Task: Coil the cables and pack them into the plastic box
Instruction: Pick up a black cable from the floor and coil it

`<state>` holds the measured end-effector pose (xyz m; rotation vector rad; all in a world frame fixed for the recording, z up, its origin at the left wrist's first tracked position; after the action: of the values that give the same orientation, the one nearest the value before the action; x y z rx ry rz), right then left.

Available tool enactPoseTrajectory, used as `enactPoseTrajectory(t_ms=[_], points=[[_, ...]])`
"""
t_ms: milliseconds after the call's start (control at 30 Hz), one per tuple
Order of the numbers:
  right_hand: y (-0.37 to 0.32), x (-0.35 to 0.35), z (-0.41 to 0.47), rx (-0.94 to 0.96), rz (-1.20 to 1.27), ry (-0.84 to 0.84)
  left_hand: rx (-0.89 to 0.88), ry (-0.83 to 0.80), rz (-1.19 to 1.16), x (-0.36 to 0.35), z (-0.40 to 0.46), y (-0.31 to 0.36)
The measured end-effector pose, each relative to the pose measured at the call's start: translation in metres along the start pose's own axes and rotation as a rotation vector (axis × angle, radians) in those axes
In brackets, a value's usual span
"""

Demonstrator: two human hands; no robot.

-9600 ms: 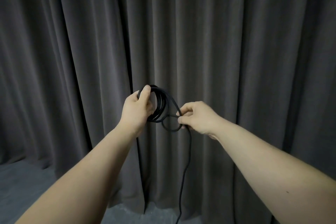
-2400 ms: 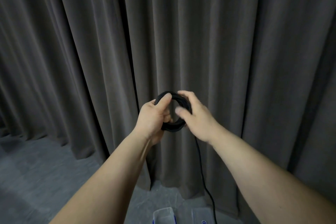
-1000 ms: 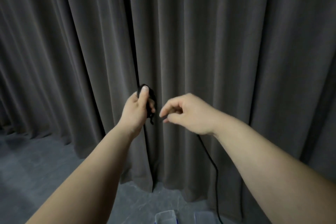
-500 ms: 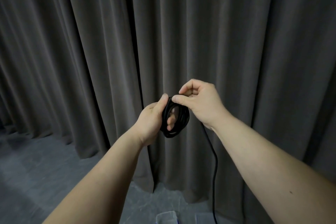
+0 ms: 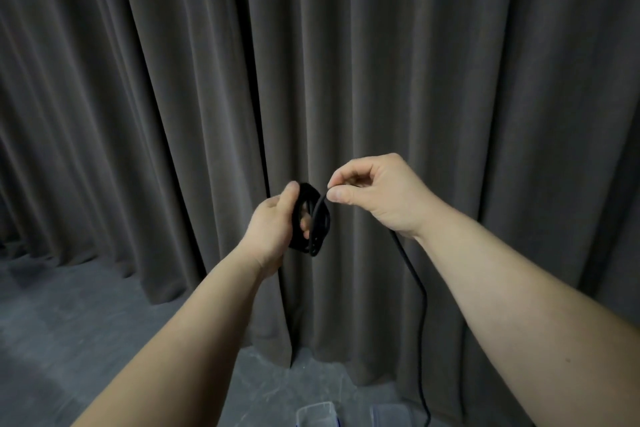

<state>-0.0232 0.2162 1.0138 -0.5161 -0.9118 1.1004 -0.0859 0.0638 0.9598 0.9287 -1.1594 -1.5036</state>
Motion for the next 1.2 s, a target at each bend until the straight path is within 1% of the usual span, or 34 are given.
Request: enactPoseTrajectory(t_ms=[100, 200, 367, 467, 567, 633, 700, 733, 800, 833, 867, 967, 1067, 1133, 1200], points=[[0.005, -0.009, 0.003, 0.007, 0.061, 0.065, -0.038, -0.082, 0.041, -0.012, -0.008, -0.005], [0.013, -0.008, 0.006, -0.022, 0.136, 0.189, -0.029, -0.154, -0.06, -0.02, -0.017, -0.012], [0.026, -0.006, 0.006, -0.048, 0.161, 0.274, 0.038, -0.189, -0.249, -0.024, -0.02, -0.009], [0.033, -0.005, 0.005, -0.055, 0.167, 0.32, -0.005, -0.223, -0.297, -0.023, -0.017, -0.008], [0.038, -0.005, 0.005, -0.067, 0.159, 0.344, -0.02, -0.189, -0.334, -0.024, -0.014, -0.008], [0.04, -0.005, 0.004, -0.067, 0.112, 0.322, -0.009, -0.137, -0.371, -0.025, -0.013, -0.007], [0.041, -0.005, 0.0, -0.041, 0.022, 0.234, -0.004, -0.082, -0.414, -0.023, -0.013, -0.007], [0.04, -0.006, -0.004, -0.027, -0.06, 0.155, -0.006, -0.057, -0.426, -0.022, -0.012, -0.006], [0.041, -0.012, -0.013, -0.044, -0.26, -0.055, -0.01, -0.028, -0.421, -0.02, -0.011, -0.004], [0.04, -0.016, -0.017, -0.074, -0.359, -0.138, -0.01, -0.029, -0.405, -0.02, -0.009, -0.004], [0.04, -0.019, -0.021, -0.096, -0.436, -0.185, -0.015, -0.038, -0.379, -0.021, -0.009, -0.003], [0.04, -0.023, -0.024, -0.099, -0.523, -0.187, -0.027, -0.069, -0.311, -0.026, -0.011, -0.003], [0.04, -0.021, -0.02, -0.092, -0.568, -0.163, -0.022, -0.084, -0.298, -0.027, -0.012, -0.005], [0.039, -0.02, -0.018, -0.082, -0.566, -0.13, -0.034, -0.127, -0.323, -0.025, -0.012, -0.005], [0.039, -0.019, -0.017, -0.081, -0.534, -0.094, -0.091, -0.187, -0.338, -0.023, -0.012, -0.004]])
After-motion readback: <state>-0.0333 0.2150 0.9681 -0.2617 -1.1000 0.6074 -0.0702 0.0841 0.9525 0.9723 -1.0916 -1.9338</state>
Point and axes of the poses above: each hand's wrist, its own z-axis towards the middle knuckle, its own x-axis out of the back of the hand, y = z × x, the point moved 2 cm from there along z, towards the middle knuckle
